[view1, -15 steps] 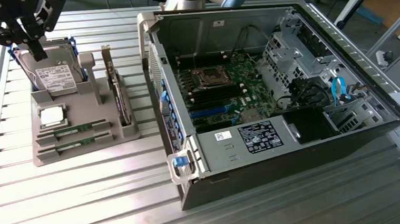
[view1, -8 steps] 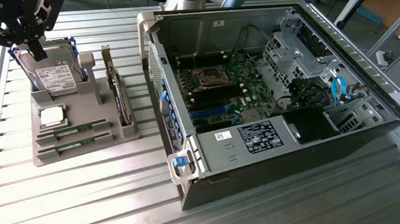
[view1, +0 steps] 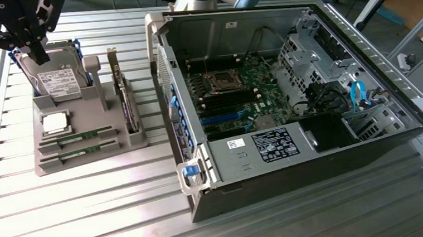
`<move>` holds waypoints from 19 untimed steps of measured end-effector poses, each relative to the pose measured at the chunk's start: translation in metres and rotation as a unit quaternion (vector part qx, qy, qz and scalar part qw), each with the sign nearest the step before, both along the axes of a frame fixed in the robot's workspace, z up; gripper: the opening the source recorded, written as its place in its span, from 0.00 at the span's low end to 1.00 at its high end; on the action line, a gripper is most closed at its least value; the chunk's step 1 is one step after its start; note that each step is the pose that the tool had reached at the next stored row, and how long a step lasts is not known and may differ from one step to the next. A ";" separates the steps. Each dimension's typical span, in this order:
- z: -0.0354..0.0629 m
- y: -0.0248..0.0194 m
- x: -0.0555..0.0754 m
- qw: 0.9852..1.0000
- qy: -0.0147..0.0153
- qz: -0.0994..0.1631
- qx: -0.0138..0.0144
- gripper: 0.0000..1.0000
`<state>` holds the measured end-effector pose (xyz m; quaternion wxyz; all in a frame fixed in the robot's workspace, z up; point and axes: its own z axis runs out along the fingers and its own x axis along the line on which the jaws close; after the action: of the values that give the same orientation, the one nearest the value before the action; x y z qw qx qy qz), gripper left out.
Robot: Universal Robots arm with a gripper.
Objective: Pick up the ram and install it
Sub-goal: 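Pick up the ram and move it above insertion slot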
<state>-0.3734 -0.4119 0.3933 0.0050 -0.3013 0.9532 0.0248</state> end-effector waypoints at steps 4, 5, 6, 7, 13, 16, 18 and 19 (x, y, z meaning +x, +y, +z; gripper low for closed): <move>0.0000 0.0000 0.000 1.000 0.000 0.023 0.000 0.11; 0.0000 0.0000 0.000 1.000 0.000 0.028 0.000 0.11; 0.0000 0.0000 0.000 0.999 0.000 0.034 0.000 0.11; 0.0000 0.0000 0.000 0.999 0.000 0.039 0.000 0.11; 0.0000 0.0000 0.000 0.997 0.000 0.078 0.000 0.11; 0.0000 0.0000 0.000 0.995 0.000 0.095 0.000 0.11; 0.0000 0.0000 0.000 0.994 0.000 0.107 0.000 0.11; 0.0000 0.0000 0.000 0.994 0.000 0.112 0.000 0.11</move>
<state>-0.3734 -0.4119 0.3933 0.0022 -0.4066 0.9133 0.0252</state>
